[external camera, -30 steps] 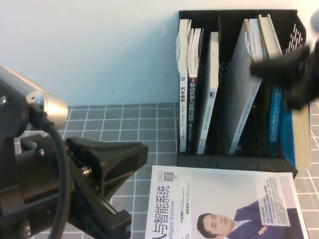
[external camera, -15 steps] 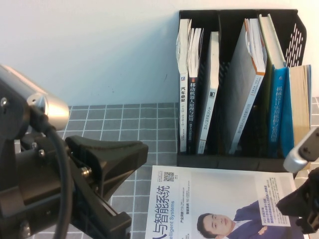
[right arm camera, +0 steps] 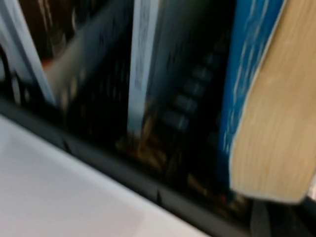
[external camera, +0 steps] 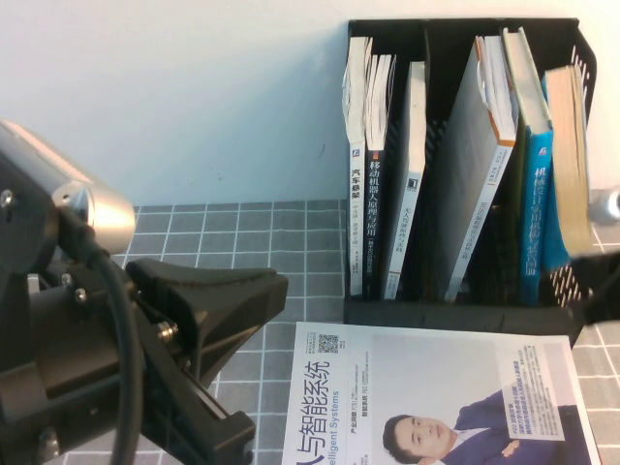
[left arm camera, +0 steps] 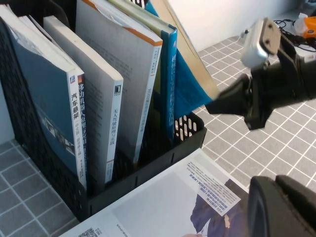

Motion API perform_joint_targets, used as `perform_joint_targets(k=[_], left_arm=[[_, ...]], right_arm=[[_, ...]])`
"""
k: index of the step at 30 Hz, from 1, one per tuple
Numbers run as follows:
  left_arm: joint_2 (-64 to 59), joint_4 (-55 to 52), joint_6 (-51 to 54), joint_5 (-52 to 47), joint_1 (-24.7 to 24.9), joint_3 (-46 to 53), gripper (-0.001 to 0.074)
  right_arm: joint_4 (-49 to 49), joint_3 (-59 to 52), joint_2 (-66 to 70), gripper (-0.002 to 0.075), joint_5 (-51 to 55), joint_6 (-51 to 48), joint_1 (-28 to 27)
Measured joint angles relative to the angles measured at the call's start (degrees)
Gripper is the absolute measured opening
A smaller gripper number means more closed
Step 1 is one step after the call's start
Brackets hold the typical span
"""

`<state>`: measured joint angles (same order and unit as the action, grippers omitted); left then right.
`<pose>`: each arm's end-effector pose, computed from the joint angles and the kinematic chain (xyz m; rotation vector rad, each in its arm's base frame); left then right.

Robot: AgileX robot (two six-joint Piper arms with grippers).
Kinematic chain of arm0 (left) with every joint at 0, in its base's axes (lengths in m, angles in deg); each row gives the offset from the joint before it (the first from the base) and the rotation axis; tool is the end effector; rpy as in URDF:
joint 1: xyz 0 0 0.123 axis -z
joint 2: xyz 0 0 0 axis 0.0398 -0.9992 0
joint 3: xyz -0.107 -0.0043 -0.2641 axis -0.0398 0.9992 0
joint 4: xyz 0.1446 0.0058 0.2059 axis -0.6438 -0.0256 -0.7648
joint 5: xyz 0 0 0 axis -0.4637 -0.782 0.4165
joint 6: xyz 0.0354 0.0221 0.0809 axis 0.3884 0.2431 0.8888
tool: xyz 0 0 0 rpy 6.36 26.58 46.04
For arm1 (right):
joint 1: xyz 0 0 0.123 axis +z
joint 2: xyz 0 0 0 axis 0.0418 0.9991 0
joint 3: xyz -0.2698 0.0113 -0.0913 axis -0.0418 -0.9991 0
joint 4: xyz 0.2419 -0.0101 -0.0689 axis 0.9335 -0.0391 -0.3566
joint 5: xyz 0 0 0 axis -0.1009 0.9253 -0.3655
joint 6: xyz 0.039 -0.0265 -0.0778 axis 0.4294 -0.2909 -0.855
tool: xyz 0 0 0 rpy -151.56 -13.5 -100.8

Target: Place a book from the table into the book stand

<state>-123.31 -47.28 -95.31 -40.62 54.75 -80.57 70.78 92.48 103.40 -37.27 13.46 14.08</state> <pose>0.1083 -0.1347 0.3904 0.6304 1.7467 -0.7460 0.2640 0.0629 0.2394 -0.4815 2.1532 0.1058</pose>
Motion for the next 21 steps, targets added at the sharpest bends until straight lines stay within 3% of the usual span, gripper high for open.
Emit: perform_joint_targets(k=[12,21], left_arm=[[0.0,-0.1,0.0,0.1,0.0,0.0,-0.0003],[0.0,0.8,-0.4,0.1,0.0,0.0,-0.0003]], right_arm=[[6.8,10.8,0.4,-0.0003,-0.7,-0.1,0.0],[8.2,12.4,2.4,-0.0003,0.1,-0.1,0.0]])
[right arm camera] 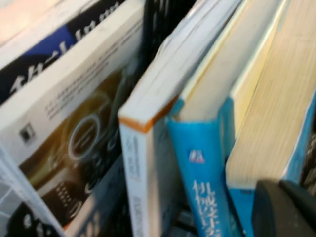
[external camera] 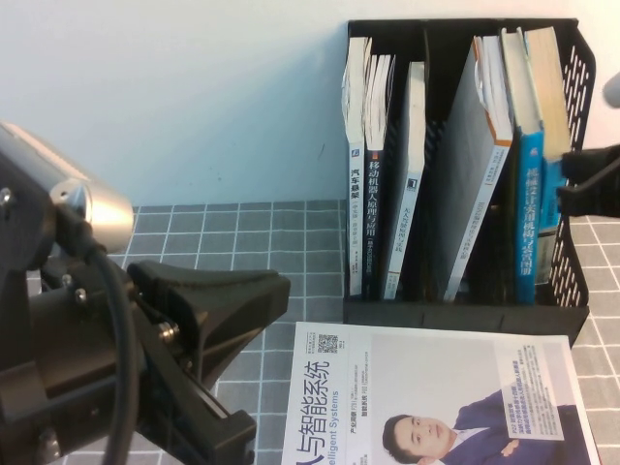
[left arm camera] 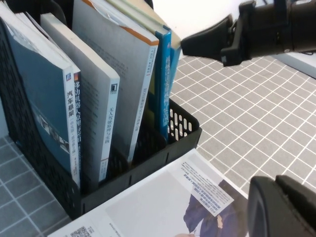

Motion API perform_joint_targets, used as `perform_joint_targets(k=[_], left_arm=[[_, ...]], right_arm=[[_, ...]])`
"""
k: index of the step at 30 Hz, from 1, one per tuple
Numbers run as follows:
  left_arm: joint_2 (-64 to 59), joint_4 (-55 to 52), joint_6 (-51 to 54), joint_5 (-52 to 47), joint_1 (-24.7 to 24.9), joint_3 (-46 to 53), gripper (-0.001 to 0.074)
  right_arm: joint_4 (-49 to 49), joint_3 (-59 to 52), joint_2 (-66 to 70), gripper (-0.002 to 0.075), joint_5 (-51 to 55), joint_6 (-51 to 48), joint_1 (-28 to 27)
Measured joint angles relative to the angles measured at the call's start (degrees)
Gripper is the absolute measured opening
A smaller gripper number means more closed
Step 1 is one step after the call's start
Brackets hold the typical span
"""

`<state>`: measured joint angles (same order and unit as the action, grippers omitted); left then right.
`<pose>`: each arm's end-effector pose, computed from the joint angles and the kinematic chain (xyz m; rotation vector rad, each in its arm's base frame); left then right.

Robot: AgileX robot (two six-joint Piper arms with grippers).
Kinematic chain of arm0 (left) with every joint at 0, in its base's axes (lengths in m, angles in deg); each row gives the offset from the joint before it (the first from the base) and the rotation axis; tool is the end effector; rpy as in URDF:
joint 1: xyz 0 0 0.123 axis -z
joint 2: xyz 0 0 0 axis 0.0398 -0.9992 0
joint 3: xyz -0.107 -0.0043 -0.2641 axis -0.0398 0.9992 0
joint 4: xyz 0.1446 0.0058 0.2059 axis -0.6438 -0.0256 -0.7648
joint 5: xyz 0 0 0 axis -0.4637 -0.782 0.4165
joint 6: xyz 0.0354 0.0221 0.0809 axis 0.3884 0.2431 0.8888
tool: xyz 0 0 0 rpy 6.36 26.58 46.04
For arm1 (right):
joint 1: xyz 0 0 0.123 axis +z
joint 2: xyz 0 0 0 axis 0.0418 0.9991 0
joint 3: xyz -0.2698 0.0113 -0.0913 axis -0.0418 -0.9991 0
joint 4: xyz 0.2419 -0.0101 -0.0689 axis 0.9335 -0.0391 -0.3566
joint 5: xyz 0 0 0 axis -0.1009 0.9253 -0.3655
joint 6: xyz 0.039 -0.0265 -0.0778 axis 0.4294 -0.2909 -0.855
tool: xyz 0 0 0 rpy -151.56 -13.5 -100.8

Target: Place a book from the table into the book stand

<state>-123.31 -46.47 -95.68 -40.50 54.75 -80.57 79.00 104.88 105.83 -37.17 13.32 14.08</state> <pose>0.1080 -0.1351 0.3906 0.6172 1.7532 -0.7646 0.3000 0.0715 0.2954 -0.3199 1.9985 0.2001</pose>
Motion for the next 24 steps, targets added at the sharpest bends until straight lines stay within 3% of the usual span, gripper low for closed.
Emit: perform_joint_targets(k=[13,24], left_arm=[[0.0,2.6,-0.2,-4.4,0.0,0.0,-0.0003],[0.1,1.1,1.8,5.4,0.0,0.0,-0.0003]], right_arm=[[0.0,0.0,5.3,-0.0003,0.4,-0.7,-0.1],[0.0,0.0,-5.5,-0.0003,1.8,-3.5,-0.1]])
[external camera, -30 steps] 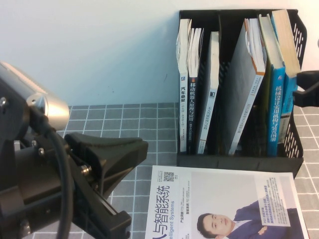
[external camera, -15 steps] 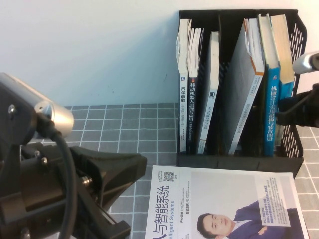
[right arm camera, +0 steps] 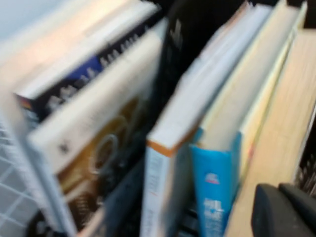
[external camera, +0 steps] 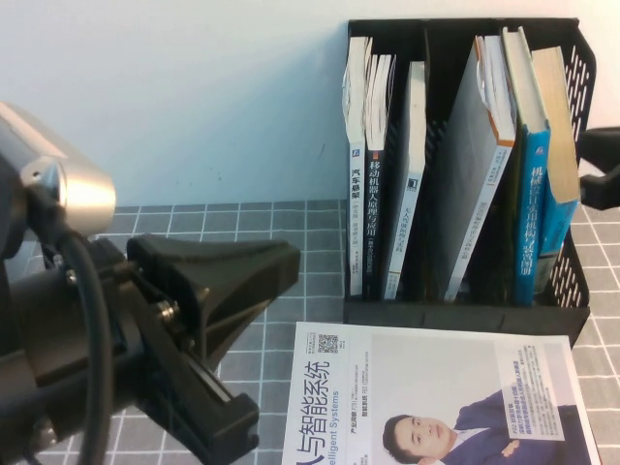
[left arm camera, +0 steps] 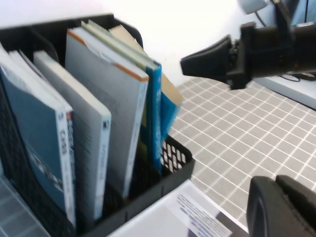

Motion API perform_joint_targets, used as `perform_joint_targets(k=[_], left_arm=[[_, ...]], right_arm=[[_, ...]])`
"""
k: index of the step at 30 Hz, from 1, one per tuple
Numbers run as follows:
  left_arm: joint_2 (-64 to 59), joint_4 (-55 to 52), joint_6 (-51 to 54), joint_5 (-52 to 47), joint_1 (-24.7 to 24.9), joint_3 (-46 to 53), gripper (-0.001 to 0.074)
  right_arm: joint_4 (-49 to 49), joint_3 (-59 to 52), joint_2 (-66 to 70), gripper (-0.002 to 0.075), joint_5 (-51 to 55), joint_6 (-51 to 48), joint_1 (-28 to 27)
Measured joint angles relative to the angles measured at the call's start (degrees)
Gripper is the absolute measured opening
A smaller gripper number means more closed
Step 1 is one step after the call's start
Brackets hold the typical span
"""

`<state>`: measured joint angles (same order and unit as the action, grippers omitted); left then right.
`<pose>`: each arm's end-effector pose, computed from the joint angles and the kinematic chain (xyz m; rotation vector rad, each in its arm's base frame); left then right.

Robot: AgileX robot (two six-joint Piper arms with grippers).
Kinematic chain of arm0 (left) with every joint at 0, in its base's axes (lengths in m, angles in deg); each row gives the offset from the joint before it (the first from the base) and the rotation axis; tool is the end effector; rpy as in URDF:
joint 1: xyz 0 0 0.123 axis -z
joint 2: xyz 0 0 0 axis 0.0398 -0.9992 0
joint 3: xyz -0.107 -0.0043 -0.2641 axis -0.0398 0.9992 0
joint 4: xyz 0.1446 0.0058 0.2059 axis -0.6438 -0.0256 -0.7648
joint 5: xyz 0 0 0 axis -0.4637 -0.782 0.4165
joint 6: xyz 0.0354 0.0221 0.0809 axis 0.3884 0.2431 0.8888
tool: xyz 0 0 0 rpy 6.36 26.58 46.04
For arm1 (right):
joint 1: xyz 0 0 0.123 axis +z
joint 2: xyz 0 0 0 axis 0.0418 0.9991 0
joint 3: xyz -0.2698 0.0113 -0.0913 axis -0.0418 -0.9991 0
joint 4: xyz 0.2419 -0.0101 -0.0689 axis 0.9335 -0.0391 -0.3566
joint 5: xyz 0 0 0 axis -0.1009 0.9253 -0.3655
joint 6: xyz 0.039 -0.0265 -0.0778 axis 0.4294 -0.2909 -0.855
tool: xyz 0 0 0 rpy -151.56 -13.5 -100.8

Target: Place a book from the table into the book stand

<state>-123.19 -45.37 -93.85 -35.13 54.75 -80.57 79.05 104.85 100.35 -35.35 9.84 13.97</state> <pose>0.1075 -0.1366 0.3992 0.6072 1.6555 -0.8015 0.2813 0.0695 0.3224 -0.3874 1.9058 0.1840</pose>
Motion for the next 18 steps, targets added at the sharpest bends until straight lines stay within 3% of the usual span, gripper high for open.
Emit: perform_joint_targets(k=[4,8,14,18], left_arm=[[1.3,-4.5,0.1,0.6,0.0,0.0,-0.0003],[3.8,-8.3,0.2,-4.0,0.0,-0.9,-0.0003],[6.6,-11.6,0.2,-17.7,0.0,-3.8,-0.0003],[7.9,-13.1,0.2,-24.5,0.0,-3.9,-0.0003]], right_arm=[[-0.3,0.0,-5.3,-0.0003,9.5,-0.3,0.0],[-4.8,0.0,-9.8,-0.0003,26.8,0.4,0.0],[-19.5,0.0,-12.2,-0.0003,49.3,13.1,0.0],[-31.5,-0.4,-14.9,-0.0003,56.2,22.4,0.0]])
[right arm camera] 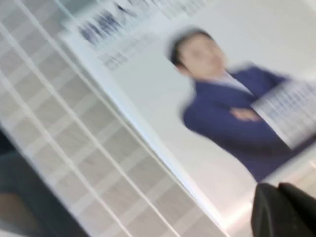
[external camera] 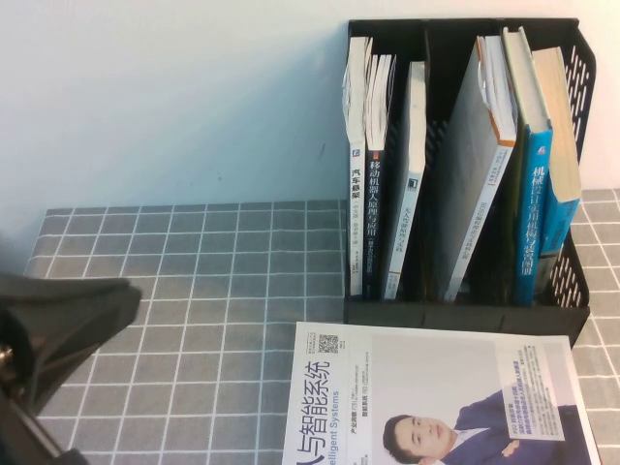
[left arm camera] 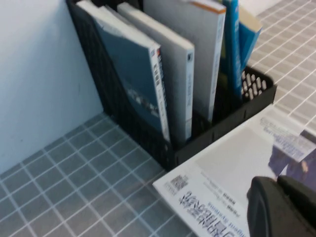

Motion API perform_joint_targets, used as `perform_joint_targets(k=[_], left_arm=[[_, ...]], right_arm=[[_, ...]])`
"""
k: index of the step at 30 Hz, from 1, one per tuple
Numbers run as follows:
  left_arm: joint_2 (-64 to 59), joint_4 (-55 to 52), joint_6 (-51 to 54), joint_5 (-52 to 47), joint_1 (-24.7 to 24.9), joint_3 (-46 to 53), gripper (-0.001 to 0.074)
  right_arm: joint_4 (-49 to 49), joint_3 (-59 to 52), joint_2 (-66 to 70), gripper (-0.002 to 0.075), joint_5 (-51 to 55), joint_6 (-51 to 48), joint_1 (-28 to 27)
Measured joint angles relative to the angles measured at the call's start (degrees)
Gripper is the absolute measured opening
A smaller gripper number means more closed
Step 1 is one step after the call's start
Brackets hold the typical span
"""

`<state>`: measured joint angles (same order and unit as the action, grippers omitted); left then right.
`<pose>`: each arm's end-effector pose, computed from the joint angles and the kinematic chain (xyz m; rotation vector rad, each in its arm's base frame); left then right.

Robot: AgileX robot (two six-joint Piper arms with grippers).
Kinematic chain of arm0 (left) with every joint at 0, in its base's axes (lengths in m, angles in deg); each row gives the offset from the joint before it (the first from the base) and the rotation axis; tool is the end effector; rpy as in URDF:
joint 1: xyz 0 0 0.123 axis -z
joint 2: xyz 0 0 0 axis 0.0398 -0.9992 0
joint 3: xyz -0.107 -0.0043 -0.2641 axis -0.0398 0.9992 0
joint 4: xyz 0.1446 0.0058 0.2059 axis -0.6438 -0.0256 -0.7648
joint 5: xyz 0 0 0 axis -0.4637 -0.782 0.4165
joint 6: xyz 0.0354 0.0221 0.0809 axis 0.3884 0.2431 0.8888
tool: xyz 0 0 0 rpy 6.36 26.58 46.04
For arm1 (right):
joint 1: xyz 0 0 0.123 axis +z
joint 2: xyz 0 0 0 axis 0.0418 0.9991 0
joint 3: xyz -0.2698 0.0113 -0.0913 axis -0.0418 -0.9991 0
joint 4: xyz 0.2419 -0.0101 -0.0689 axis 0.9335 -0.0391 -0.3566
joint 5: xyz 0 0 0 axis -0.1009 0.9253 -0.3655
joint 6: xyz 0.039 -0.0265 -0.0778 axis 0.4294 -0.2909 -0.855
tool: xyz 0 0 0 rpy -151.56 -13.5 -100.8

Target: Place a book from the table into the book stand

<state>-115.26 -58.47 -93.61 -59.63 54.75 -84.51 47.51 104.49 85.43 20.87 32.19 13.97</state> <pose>0.0880 -0.0852 0.4072 0.6986 1.7800 -0.4539 0.1643 0.0686 0.3226 -1.0138 2.4199 0.4171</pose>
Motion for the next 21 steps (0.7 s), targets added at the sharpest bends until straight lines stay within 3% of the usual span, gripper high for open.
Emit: perform_joint_targets(k=[4,8,15,21], left_arm=[[0.7,-2.2,-0.4,-5.9,0.0,0.0,-0.0003],[0.7,-2.9,-1.7,-8.2,0.0,0.0,-0.0003],[0.7,-3.0,-1.8,-8.6,0.0,0.0,-0.0003],[0.7,-3.0,-1.8,-8.6,0.0,0.0,-0.0003]], right_arm=[[-16.7,-1.6,-6.4,-0.0003,-1.1,13.4,0.0],[-28.0,-5.3,-14.0,-0.0003,-10.0,23.2,0.0],[-21.7,-20.1,-27.8,-0.0003,-33.2,22.0,0.0],[-17.2,-30.3,-33.6,-0.0003,-42.8,21.8,0.0]])
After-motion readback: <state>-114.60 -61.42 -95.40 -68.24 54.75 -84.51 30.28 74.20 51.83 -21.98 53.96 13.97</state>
